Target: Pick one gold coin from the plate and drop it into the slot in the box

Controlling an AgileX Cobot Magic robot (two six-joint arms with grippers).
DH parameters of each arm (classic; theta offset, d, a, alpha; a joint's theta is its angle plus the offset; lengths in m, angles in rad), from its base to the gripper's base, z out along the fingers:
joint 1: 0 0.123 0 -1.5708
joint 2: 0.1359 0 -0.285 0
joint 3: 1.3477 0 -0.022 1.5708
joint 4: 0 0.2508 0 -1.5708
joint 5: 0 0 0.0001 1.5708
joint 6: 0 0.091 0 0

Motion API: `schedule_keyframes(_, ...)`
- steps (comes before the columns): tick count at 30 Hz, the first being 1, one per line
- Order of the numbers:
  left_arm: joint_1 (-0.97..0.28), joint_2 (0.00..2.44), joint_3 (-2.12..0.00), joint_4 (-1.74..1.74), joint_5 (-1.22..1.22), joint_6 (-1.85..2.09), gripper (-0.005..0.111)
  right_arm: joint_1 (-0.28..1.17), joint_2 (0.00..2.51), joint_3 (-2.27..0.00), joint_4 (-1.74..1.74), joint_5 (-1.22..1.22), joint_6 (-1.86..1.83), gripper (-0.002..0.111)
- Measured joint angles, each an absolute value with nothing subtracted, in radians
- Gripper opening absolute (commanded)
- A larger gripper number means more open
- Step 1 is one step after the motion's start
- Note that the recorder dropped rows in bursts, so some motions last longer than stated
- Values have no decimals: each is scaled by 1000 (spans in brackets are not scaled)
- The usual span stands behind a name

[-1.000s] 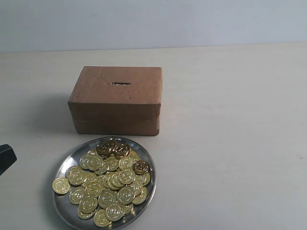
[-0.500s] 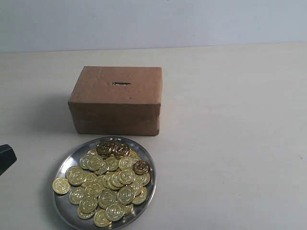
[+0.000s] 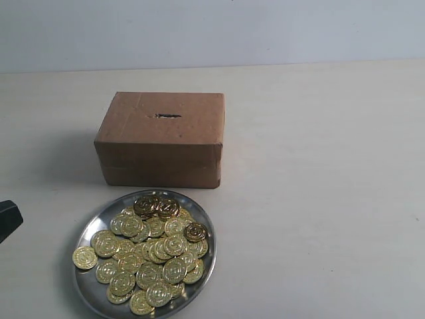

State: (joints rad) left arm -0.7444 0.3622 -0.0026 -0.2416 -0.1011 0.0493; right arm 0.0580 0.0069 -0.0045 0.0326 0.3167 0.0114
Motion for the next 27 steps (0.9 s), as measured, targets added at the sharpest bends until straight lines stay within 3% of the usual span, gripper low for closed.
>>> schedule_keyframes(19, -727, 345, -3, -242, -97, 49, 0, 58, 7, -5, 33, 319, 9, 0)
schedule_keyframes(27, -342, 173, -3, -242, 36, 79, 0, 58, 7, -5, 33, 319, 9, 0)
